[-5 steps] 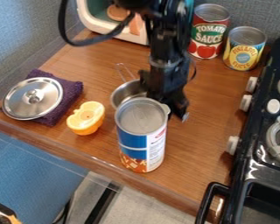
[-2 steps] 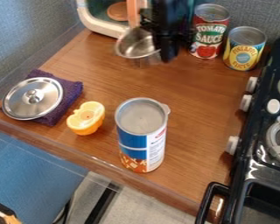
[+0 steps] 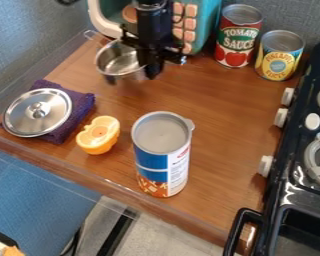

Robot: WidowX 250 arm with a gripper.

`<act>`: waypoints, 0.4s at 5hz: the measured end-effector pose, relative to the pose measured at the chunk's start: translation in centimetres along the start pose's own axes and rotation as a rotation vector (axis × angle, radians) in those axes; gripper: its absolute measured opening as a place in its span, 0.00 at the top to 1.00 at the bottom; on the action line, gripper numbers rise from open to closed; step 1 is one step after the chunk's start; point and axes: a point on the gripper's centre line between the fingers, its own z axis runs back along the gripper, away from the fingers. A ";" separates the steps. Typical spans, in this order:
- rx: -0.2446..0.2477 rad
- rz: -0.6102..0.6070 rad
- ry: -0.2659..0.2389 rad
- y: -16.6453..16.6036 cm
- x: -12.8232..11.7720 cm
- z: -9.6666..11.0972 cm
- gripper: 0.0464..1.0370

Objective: Move the silver poel to the left side of the table

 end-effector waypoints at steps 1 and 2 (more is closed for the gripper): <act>0.022 0.037 0.029 1.6 0.1 -1.4 0.96; 0.036 0.036 0.050 2.3 0.3 -2.4 0.96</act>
